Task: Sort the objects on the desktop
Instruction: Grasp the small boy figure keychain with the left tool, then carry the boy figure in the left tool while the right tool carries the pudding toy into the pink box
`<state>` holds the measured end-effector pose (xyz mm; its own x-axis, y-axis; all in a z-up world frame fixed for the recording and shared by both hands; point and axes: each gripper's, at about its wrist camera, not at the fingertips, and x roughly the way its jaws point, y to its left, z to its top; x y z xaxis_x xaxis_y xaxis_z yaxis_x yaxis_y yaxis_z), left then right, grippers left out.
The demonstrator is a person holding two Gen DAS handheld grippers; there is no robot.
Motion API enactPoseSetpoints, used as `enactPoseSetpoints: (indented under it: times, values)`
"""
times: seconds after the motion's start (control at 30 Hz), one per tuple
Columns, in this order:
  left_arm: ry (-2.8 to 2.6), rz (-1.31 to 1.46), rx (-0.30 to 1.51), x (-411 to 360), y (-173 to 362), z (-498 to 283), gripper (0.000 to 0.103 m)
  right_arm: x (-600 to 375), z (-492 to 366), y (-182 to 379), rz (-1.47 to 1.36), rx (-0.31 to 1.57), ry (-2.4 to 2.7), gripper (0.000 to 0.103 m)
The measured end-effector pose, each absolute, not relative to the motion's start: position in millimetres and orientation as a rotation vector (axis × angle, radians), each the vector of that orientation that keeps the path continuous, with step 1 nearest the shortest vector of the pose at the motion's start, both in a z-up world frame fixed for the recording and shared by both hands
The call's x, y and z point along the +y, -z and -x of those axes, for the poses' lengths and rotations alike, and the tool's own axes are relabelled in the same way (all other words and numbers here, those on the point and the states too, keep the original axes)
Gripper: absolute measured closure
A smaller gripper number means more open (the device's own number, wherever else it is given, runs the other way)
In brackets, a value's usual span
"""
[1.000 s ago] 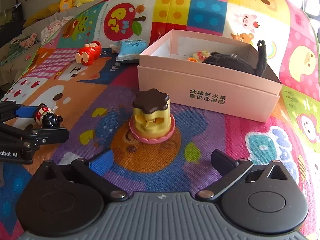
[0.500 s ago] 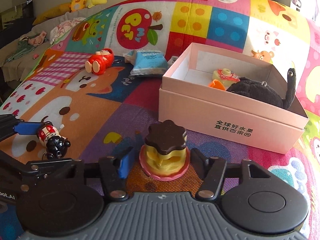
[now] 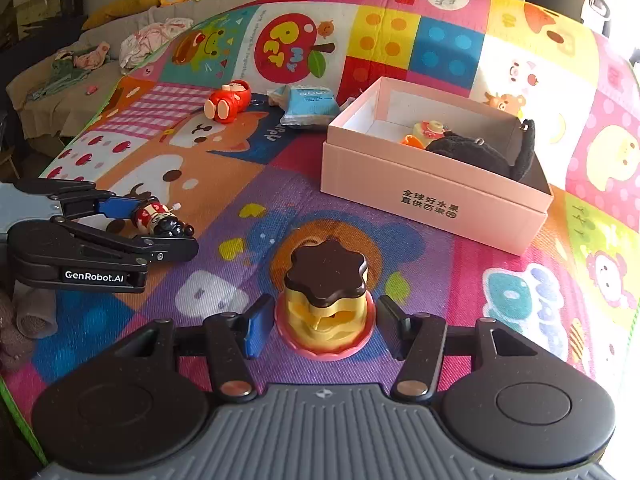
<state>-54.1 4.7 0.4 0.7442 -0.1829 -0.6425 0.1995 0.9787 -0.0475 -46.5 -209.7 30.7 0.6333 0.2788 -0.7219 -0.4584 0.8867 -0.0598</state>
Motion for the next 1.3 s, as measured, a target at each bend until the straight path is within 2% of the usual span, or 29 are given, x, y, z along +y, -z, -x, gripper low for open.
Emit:
enactPoseSetpoints:
  times: [0.33, 0.5, 0.67, 0.87, 1.2, 1.23, 1.3]
  values:
    - [0.419, -0.064, 0.559, -34.9, -70.0, 75.0, 0.033, -250.5, 73.8, -107.2, 0.153, 0.595, -0.379, 0.047]
    - [0.441, -0.095, 0.432, -47.4, -116.3, 61.9, 0.032, -266.7, 77.6, -150.7, 0.132, 0.448, -0.328, 0.047]
    - [0.432, -0.125, 0.370, -62.8, -135.5, 30.2, 0.032, -276.0, 68.3, -169.8, 0.109, 0.379, -0.305, 0.047]
    - [0.407, -0.133, 0.428, -77.2, -117.1, -27.9, 0.033, -283.7, 44.7, -166.4, 0.090, 0.379, -0.272, 0.047]
    - [0.399, -0.127, 0.514, -80.3, -57.7, -95.7, 0.032, -282.8, 6.0, -132.6, 0.088, 0.500, -0.249, 0.047]
    - [0.412, -0.113, 0.522, -78.9, -54.0, -98.9, 0.030, -281.7, 3.6, -131.2, 0.091, 0.508, -0.249, 0.047]
    - [0.425, -0.077, 0.545, -73.6, -49.4, -97.8, 0.017, -280.2, -0.7, -129.4, 0.091, 0.517, -0.248, 0.047]
